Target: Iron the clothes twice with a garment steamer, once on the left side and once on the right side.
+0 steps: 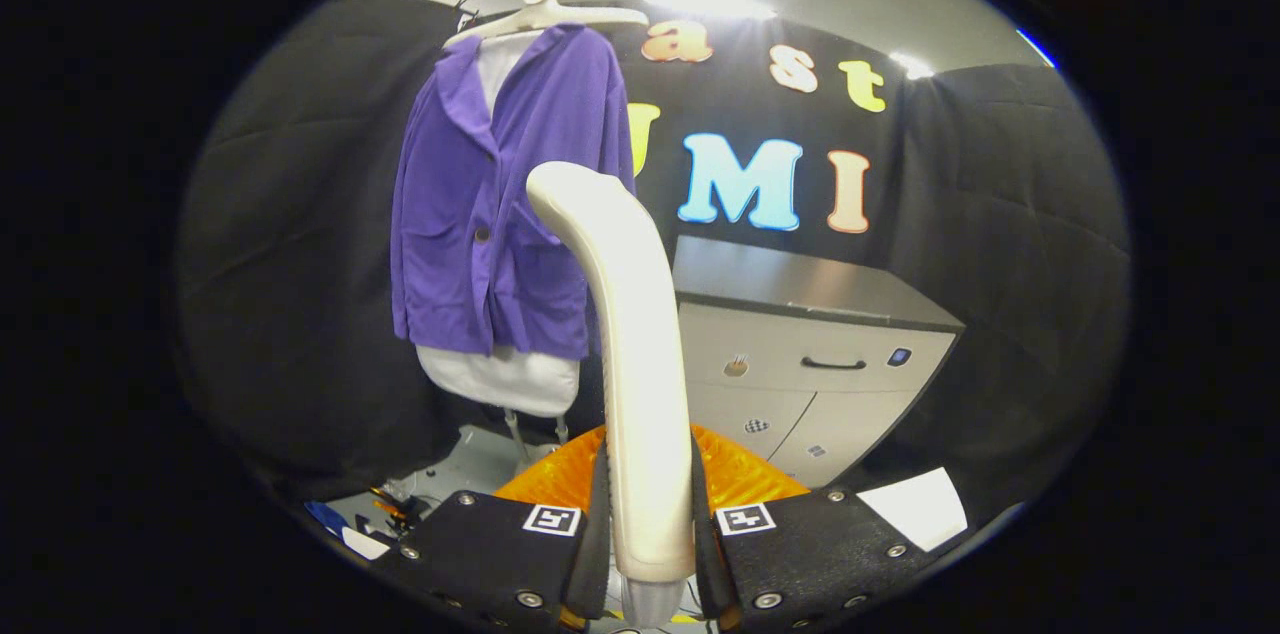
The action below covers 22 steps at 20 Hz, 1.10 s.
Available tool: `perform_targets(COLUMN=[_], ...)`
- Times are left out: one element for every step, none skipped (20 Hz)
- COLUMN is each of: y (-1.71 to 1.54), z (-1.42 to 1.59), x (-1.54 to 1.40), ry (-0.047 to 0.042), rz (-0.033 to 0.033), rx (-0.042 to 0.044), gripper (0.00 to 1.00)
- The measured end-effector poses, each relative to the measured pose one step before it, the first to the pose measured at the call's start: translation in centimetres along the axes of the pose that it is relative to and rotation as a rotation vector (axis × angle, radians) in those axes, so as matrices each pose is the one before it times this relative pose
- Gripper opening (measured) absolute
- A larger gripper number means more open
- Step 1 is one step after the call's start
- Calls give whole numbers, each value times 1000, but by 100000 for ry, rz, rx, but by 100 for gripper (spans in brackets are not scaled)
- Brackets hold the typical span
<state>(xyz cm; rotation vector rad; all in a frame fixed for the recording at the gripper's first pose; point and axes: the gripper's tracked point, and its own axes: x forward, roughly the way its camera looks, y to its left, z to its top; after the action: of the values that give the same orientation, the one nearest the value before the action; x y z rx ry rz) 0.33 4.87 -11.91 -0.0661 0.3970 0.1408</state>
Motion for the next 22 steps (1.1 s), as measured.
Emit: perform_targets(y=[-339,-322,-274,-277,-290,-360,-480,-534,-569,-492,-607,-613,-545,-261,-165,-13,39,287,397,510,415,401], z=[1184,1082,1009,1209,1354,1193,1256,1029,819,461,334,-217,-556,-707,-644,-542,-564,-499,-321,-266,-167,-175], x=[-240,-360,-325,-320,-262,-253,-213,-232,-106,-473,-223,-244,-135,-23,-70,-301,-184,-4,-38,-62,85,-151], ry=[-3041,-2885,-2389,-2976,-3084,-3355,-3899,-2906,-2449,-1869,-1665,214,1082,1449,1266,957,786,846,610,528,263,172], rz=[-141,-369,-317,-591,-1190,-1789,-2045,-1915,-1572,-1620,-2310,-2634,-1854,-791,-417,-496,-26,357,570,774,1022,879], rx=[1848,2127,2274,2607,2295,2158,1880,1574,1535,1500,1733,1379,867,56,-227,-411,-755,-835,-922,-945,-894,-755], gripper=[35,35,35,35,35,35,35,35,35,35,35,35,35,35,35,35,36,36,36,36,36,36])
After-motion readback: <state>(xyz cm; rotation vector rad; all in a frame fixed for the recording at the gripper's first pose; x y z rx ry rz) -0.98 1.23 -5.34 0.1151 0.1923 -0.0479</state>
